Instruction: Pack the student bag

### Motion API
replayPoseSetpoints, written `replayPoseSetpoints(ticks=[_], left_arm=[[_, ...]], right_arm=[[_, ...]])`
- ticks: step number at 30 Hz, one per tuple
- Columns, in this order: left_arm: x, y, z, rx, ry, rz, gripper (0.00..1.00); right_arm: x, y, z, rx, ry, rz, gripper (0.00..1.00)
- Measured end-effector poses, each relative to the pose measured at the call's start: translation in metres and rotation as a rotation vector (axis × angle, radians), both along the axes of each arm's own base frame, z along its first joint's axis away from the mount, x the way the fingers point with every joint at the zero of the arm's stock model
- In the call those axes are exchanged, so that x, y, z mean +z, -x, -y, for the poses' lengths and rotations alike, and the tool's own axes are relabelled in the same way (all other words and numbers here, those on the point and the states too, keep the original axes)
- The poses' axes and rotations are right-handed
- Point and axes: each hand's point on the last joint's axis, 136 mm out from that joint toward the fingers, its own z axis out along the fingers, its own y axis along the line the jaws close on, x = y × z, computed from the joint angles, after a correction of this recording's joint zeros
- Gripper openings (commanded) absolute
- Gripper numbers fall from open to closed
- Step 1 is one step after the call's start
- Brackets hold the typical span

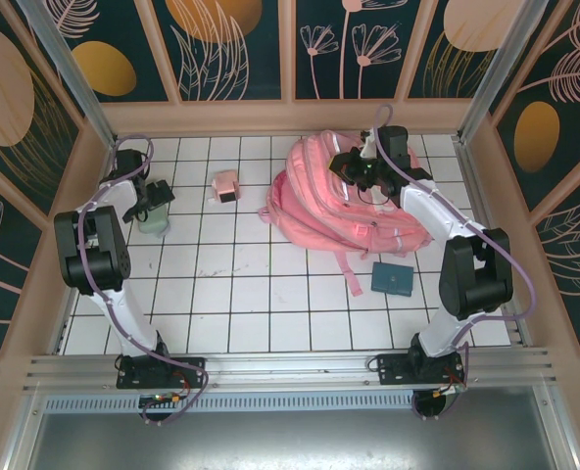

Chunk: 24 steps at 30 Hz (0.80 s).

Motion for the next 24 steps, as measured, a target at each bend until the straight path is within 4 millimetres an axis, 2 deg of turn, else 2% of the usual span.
replayPoseSetpoints(ticks=[5, 8, 11, 14, 16, 21, 24], left_arm=[[-0.028, 0.005, -0.001, -0.003, 0.0, -0.064, 0.98], [-0.036, 0.007, -0.003, -0.002, -0.011, -0.087, 0.9], [-0.035, 0.007, -0.003, -0.002, -0.017, -0.086, 0.79], [-0.033, 0.007, -0.003, 0.0, -0.015, -0.081, 0.72], [-0.031, 0.009, -0.001, 0.003, -0.003, -0.076, 0.63], [-0.015, 0.011, 0.008, -0.008, 0.031, -0.038, 0.61], [-0.001, 0.012, 0.024, -0.033, 0.068, -0.001, 0.6]], right_arm=[[0.0, 0.0, 0.0, 0.002, -0.001, -0.001, 0.0], [0.0, 0.0, 0.0, 0.003, -0.002, -0.001, 0.0], [0.0, 0.0, 0.0, 0.004, -0.003, -0.001, 0.0], [0.002, -0.002, 0.0, 0.003, -0.005, 0.002, 0.0], [0.003, -0.003, 0.001, 0.003, -0.007, 0.005, 0.0], [0.008, -0.006, 0.003, 0.001, -0.013, 0.011, 0.0], [0.012, -0.008, 0.007, -0.006, -0.021, 0.016, 0.0]])
